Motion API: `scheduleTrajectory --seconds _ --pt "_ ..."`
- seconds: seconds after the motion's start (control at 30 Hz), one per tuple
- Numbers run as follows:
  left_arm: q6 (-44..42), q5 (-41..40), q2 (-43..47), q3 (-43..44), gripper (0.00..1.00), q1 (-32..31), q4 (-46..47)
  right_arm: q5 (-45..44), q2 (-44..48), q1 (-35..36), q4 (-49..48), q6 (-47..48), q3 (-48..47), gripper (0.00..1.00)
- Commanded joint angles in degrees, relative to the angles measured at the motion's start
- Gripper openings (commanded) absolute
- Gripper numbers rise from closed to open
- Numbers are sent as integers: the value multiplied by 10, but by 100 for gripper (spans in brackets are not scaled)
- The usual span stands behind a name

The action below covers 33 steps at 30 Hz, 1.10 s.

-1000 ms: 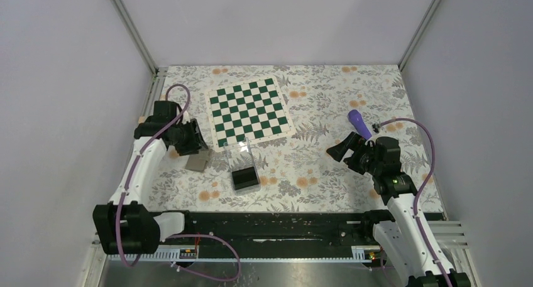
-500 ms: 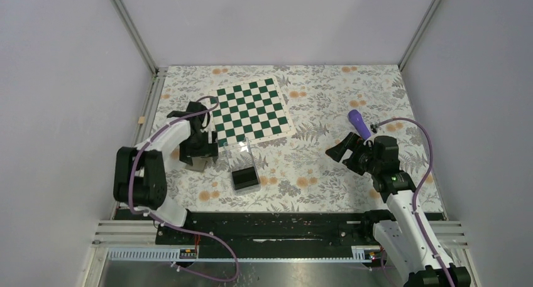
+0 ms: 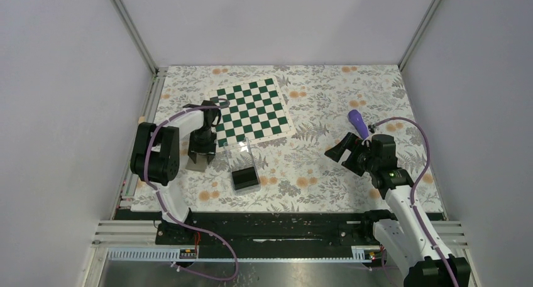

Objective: Put the credit cards into the card holder
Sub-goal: Pick up the card holder from the center of the board.

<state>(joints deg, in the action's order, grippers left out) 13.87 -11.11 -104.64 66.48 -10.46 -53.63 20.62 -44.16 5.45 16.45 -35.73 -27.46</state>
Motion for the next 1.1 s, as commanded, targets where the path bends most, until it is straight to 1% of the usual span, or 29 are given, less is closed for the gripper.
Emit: scheduleTrajectory --seconds 0.0,0.1,0.2,0.23,0.4,0.5,0.57,0.6,0.7,0.8,0.87,0.9,0.93,1.0,1.03,1.07 --pt "-7 -16 -20 5 40 -8 2 11 3 -2 -8 0 -24 99" --pt "-8 -19 -2 0 20 -18 0 10 8 -2 -9 1 -24 99" --pt "-5 -28 35 -3 3 -27 -9 14 12 -2 -8 2 -24 99" --pt "-2 -31 51 -4 0 -28 -14 14 16 -2 -7 3 -25 99" --pt "14 -21 162 -4 0 -31 -41 27 35 -2 -5 9 -27 99" --pt "19 9 240 9 0 -34 -67 80 45 -2 -32 16 -25 99" --pt "21 60 294 15 0 -35 -73 106 49 -2 -33 24 -32 99" --pt "21 98 321 17 0 -35 -71 118 52 -2 -31 30 -36 99" --pt "34 254 407 12 0 -36 -38 148 57 -2 -23 39 -46 99" --pt "85 423 456 -14 0 -38 37 180 59 -1 -31 28 -51 99" --pt "159 536 478 -48 0 -45 129 208 61 -1 -55 5 -48 99" --pt "204 581 488 -72 0 -53 197 220 61 1 -71 -9 -43 99" --pt "260 615 499 -95 0 -64 273 235 62 2 -92 -28 -36 99" --pt "363 648 512 -139 0 -97 421 260 63 13 -142 -77 -23 99" --pt "406 651 515 -155 0 -114 481 271 62 23 -185 -105 -14 100" --pt "440 652 517 -168 0 -130 539 278 61 38 -219 -129 -5 97"
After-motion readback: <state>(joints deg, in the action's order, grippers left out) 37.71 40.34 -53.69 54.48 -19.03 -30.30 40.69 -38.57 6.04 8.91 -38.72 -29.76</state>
